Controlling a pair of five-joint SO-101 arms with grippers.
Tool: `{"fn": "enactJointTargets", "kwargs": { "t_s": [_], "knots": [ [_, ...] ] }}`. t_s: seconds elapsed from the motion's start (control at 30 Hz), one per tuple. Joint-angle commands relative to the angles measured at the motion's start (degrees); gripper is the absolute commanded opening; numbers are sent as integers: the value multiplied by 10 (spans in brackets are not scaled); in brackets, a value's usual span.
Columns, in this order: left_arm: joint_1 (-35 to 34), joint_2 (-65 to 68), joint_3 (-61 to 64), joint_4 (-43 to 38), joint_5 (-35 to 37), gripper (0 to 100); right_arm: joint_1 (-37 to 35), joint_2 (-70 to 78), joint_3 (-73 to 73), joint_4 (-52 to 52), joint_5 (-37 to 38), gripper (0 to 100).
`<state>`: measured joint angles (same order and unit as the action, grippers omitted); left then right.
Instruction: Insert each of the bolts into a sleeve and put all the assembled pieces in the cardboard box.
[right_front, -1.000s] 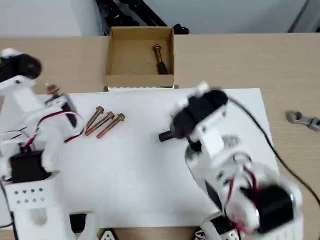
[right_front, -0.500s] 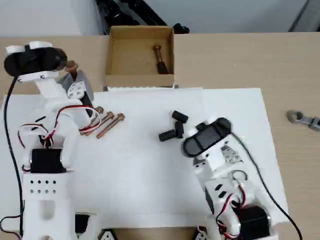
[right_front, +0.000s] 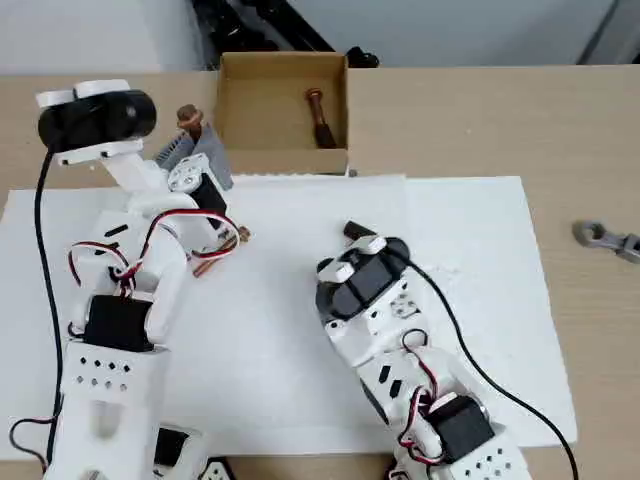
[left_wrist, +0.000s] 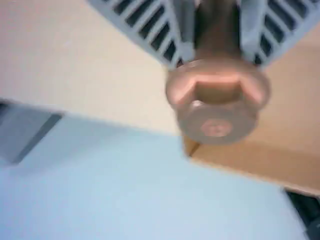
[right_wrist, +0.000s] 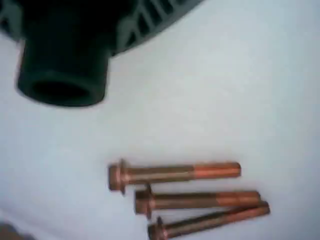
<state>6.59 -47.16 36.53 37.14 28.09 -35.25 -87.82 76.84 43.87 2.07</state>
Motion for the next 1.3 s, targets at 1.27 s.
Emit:
{"fn": "enactJointTargets", "kwargs": {
  "t_s": [1.27],
  "knots": [
    [124, -265, 111, -4, 1, 6, -78, 193, -161, -160, 33, 1]
  ]
}}
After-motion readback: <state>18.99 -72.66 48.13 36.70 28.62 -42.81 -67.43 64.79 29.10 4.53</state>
